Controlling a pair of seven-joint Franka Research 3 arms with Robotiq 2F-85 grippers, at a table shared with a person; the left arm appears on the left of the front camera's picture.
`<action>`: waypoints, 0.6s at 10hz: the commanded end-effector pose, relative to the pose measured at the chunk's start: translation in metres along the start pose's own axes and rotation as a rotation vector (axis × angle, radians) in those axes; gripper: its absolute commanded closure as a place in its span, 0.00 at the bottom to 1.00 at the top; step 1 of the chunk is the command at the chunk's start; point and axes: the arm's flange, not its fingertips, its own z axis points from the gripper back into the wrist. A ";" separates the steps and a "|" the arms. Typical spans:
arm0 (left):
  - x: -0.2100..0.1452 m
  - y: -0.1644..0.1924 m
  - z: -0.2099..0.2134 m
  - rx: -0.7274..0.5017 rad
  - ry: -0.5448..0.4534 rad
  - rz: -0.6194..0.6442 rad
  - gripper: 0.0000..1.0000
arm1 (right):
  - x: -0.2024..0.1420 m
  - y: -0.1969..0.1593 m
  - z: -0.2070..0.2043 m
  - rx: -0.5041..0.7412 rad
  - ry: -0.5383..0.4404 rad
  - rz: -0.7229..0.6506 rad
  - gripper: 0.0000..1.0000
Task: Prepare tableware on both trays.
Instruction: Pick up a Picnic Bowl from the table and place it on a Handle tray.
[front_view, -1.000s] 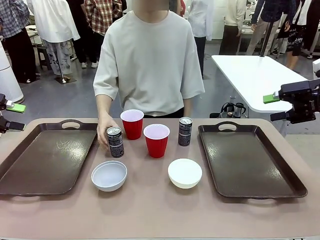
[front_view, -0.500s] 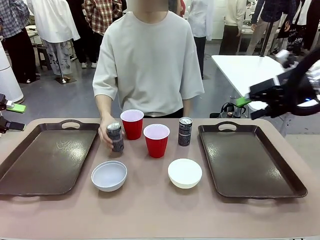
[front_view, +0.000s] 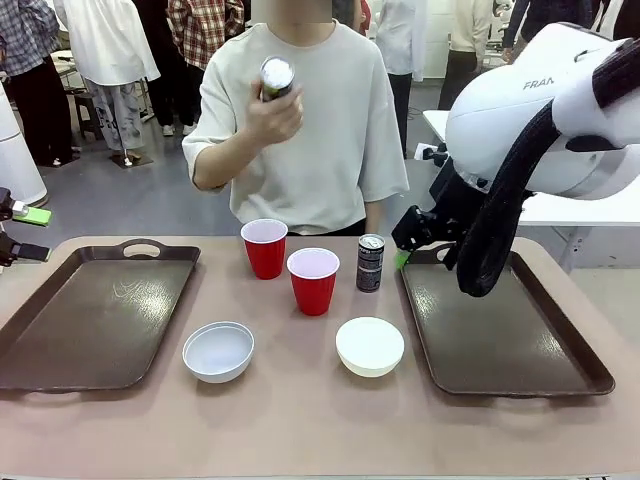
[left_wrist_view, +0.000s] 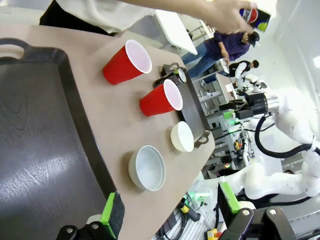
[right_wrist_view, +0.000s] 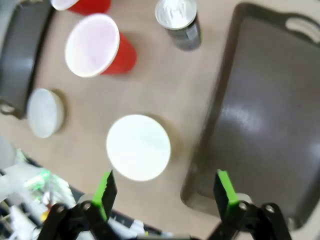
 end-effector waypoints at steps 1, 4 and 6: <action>0.000 0.001 0.000 -0.015 -0.009 -0.013 0.00 | -0.003 -0.002 0.007 0.032 -0.054 0.001 0.00; 0.000 0.001 0.000 -0.015 -0.009 -0.013 0.00 | -0.020 0.011 -0.044 -0.121 0.201 -0.006 0.00; 0.000 0.001 0.000 -0.015 -0.009 -0.013 0.00 | -0.026 0.018 -0.078 -0.126 0.255 0.006 0.00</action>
